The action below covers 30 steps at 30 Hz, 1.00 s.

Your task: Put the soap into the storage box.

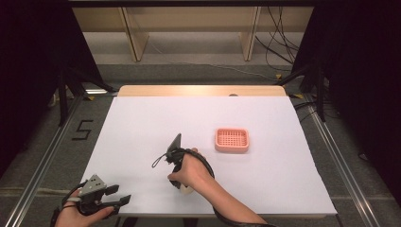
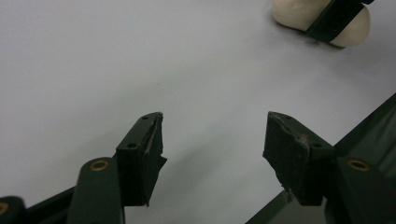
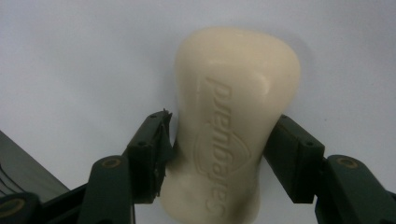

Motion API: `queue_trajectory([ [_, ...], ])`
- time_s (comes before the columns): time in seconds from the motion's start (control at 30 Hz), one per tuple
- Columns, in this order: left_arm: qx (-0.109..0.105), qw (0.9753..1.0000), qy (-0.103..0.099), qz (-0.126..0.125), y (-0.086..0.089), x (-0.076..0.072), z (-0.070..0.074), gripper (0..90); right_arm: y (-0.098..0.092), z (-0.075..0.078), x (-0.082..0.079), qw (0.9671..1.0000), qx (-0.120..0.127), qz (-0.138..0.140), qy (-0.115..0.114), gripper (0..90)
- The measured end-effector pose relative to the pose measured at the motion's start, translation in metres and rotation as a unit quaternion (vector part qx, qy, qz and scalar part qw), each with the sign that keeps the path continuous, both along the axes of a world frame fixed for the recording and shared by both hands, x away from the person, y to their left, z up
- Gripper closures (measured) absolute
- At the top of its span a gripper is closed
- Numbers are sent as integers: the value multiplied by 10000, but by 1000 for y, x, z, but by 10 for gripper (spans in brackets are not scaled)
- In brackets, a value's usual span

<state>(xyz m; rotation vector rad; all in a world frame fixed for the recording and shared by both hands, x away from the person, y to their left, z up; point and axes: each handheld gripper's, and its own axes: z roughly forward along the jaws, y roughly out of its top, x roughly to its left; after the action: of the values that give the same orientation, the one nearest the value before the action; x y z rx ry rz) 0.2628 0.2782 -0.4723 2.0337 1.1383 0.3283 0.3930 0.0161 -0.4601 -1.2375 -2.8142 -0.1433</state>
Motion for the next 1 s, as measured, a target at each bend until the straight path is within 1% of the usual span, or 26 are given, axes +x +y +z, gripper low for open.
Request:
queue_trajectory([
  [0.03, -9, 10000, -3, 3, 0, 0, 0, 370, 0, 0, 0, 10000, -2, -3, 2, 438],
  [0.07, -10, 10000, 1, 6, 0, 0, 0, 370, -1, -1, 2, 9999, 38, 156, -23, 443],
  [0.1, -9, 10000, 3, 8, 0, 0, 0, 371, 0, -1, 2, 9998, 14, 174, -42, 453],
  [0.13, -4, 10000, -5, 5, 0, 0, 0, 372, 2, 1, -1, 9999, 90, -66, 124, 480],
  [0.17, -4, 10000, -5, 5, 0, 0, 0, 372, 2, 1, -1, 9999, 90, -66, 124, 480],
  [0.23, 0, 10000, -5, 1, 0, 0, 0, 372, 2, 0, -1, 10000, 41, 2, 41, 499],
  [0.27, -3, 10000, -6, 0, 0, 0, 0, 372, 0, 0, 0, 9999, 3, 134, -55, 501],
  [0.3, -3, 10000, -5, -4, 0, 0, 0, 372, 0, 0, 0, 9999, 3, 134, -55, 501],
  [0.33, 0, 10000, -10, -6, 0, 0, 0, 373, -1, 0, 1, 9997, 21, 252, -76, 502],
  [0.37, 0, 10000, -10, -6, 0, 0, 0, 374, -1, 0, 1, 9997, 21, 252, -76, 502],
  [0.4, 4, 10000, -9, -7, 0, 0, 0, 374, -1, 1, -2, 10000, 34, 78, -5, 503],
  [0.43, 4, 10000, -9, -7, 0, 0, 0, 374, -1, 1, -2, 10000, 34, 78, -5, 503],
  [0.47, 6, 10000, -9, -8, 0, 0, 0, 374, -1, 2, -2, 9998, 133, 105, 61, 503],
  [0.5, 10, 10000, -9, -6, 0, 0, 0, 374, -3, 1, 0, 9993, 82, 359, -89, 504],
  [0.53, 9, 10000, -10, -8, 0, 0, 0, 374, -4, 0, 0, 9992, 94, 386, -92, 504],
  [0.57, -1, 10000, -57, 21, 0, 0, -1, 374, -6, 1, -1, 9986, 120, 516, -91, 504],
  [0.63, -4, 10000, -49, 10, 0, 0, -1, 374, -5, 2, -2, 9989, 145, 439, -33, 504],
  [0.67, 49, 9999, -53, 104, -1, 0, -2, 375, -6, 4, -4, 9983, 224, 536, -17, 504],
  [0.7, 49, 10000, -34, 68, 0, 0, -1, 375, -6, 4, -4, 9983, 224, 536, -17, 504],
  [0.73, 55, 10000, 53, -8, 1, 0, 0, 375, -8, 4, -5, 9983, 206, 550, -43, 504],
  [0.77, 4, 10000, -26, 3, 0, 0, 0, 375, -10, 5, -5, 9978, 254, 612, -92, 504],
  [0.8, -7, 10000, -24, 56, 0, 0, -1, 375, -14, 8, -7, 9973, 297, 647, -179, 504],
  [0.83, -7, 10000, -24, 56, 0, 0, -1, 376, -14, 8, -7, 9973, 297, 647, -179, 504],
  [0.87, 82, 9999, -64, 31, 1, 0, -1, 376, -16, 8, -7, 9967, 319, 705, -225, 504],
  [0.93, 27, 10000, -11, -11, 0, 0, 0, 376, -22, 12, -8, 9954, 380, 831, -296, 504],
  [1.0, 31, 10000, -27, -6, 0, 0, 0, 376, -26, 16, -10, 9934, 560, 937, -342, 505],
])
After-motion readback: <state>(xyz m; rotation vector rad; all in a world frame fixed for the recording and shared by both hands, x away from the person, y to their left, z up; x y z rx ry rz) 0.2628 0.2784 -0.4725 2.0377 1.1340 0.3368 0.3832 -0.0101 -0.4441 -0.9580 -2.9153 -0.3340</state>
